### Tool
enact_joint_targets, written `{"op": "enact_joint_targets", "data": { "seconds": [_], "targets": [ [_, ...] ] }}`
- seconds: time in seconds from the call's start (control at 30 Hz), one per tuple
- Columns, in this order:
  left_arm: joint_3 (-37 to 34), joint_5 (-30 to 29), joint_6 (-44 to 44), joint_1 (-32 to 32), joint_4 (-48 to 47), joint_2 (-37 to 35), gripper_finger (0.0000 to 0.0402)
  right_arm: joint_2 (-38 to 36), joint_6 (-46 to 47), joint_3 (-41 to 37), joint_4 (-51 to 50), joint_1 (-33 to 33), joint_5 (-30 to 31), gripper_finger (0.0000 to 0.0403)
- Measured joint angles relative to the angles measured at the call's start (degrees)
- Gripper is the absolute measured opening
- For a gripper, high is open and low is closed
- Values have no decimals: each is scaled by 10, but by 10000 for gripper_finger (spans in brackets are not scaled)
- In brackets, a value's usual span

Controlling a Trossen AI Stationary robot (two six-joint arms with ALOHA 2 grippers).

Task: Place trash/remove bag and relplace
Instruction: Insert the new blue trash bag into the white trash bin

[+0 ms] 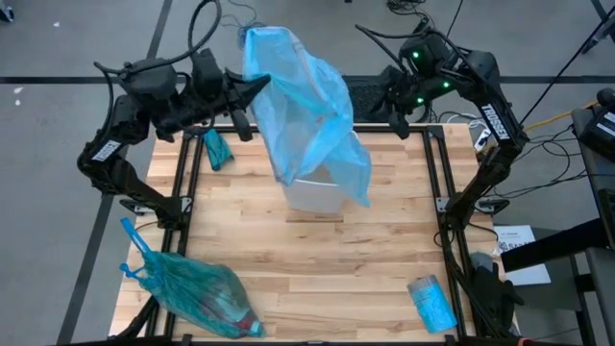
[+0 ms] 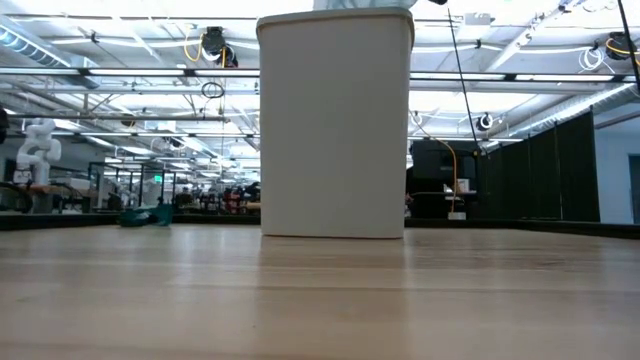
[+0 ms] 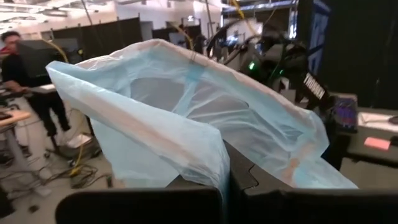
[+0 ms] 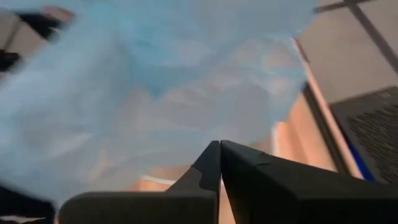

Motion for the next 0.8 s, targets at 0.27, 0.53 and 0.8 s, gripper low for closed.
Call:
{"op": "enact_joint_targets", "data": {
  "seconds": [0.27, 0.53, 0.8],
  "targets": [
    [0, -14, -1, 0, -47, 0, 0, -29, 25, 0, 0, 62, -24, 0],
    [0, -22, -2, 0, -60, 0, 0, -29, 52, 0, 4, 144, -24, 0],
    [0, -22, -17, -3, -86, -2, 0, -11, 59, 0, 28, 168, -2, 0]
  ]
}}
